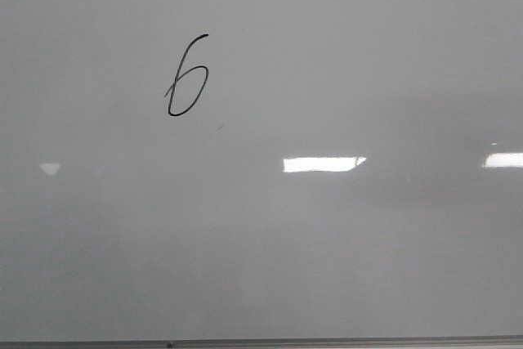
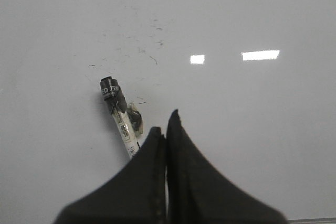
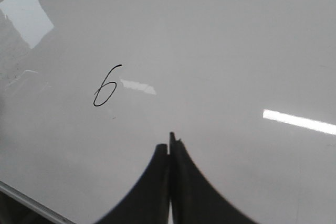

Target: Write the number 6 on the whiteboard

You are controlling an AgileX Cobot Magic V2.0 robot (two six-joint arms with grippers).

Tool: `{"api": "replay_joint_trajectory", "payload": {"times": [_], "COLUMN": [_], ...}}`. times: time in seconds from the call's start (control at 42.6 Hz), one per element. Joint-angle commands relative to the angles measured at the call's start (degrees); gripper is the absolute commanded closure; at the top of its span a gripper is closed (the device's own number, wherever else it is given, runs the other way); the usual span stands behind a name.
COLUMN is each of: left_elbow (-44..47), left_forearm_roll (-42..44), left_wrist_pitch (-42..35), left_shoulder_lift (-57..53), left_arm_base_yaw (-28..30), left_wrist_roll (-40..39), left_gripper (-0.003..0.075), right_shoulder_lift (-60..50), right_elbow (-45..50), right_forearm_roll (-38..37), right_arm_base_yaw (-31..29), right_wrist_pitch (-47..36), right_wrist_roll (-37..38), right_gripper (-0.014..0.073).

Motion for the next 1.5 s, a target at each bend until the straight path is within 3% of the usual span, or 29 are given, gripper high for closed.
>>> {"api": "replay_joint_trajectory", "payload": {"times": [0.0,0.962,1.102,1.314,1.478], "left_elbow": [0.23,0.23,0.23,0.23,0.23], "left_forearm_roll": [0.00,0.00,0.00,0.00,0.00], "left_wrist_pitch": [-4.22,-4.22,-4.22,-4.22,-4.22], "left_shoulder_lift": [-0.93,-0.82,-0.82,-0.82,-0.82], "left_arm_base_yaw": [-0.05,-0.05,-0.05,-0.05,-0.05], "left_wrist_roll": [0.18,0.18,0.18,0.18,0.18], "left_gripper": [0.0741,0.0741,0.0741,0.0741,0.0741], "right_shoulder_lift": [0.70,0.70,0.70,-1.64,-5.37], "right_elbow": [-1.45,-1.45,-0.14,5.92,11.25], "right_forearm_roll": [0.53,0.47,-2.84,-13.05,-14.37], "right_arm_base_yaw": [-0.45,-0.45,-0.75,-7.66,-14.45], "right_wrist_pitch": [-4.24,-4.34,-5.25,-6.91,-6.80], "right_wrist_roll": [0.24,0.24,0.63,14.02,16.37], "right_gripper": [0.0653,0.0653,0.0653,0.0653,0.0653]}}
